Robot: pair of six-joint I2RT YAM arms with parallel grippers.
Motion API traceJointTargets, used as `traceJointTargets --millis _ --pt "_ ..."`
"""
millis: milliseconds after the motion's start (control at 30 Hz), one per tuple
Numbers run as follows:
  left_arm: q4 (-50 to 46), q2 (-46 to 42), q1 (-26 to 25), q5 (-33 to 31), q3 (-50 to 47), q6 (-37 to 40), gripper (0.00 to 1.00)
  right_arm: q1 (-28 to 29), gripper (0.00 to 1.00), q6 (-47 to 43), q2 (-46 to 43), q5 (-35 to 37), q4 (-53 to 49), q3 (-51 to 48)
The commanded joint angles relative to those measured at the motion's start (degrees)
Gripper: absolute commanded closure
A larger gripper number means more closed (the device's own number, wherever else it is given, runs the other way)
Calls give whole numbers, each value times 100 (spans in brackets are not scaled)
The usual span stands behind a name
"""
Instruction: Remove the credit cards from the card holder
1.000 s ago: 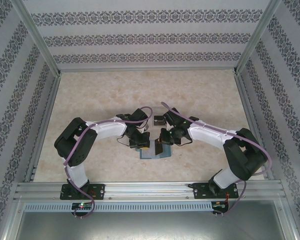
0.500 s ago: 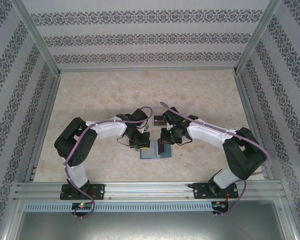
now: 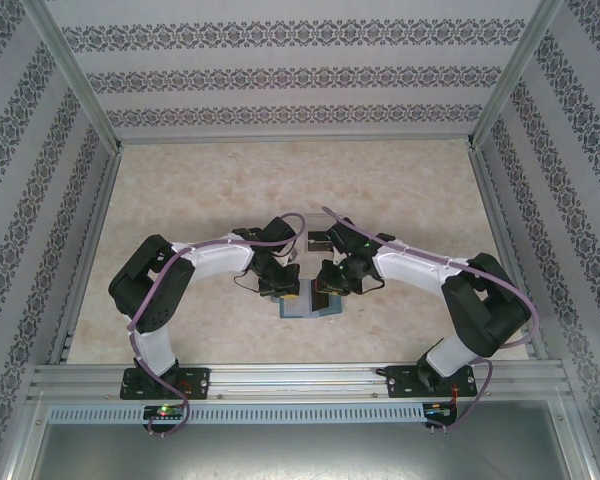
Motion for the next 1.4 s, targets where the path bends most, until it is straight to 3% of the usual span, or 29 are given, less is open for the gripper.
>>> traceJointTargets --millis 0,467,800,1100,1367 --pt "-349 267 -61 -377 -57 98 99 44 77 150 -264 -43 -112 -80" --pt "-362 109 -61 -346 32 84 97 25 93 77 -369 6 -86 -76" --pt "-645 -353 -44 -409 380 133 87 -131 99 -300 -622 85 -184 70" --pt "-546 -702 81 -514 294 284 81 -282 98 -2761 -527 81 -1114 889" --pt "-230 -1159 416 -514 -264 226 82 -371 100 -6147 -339 358 -2075 1614"
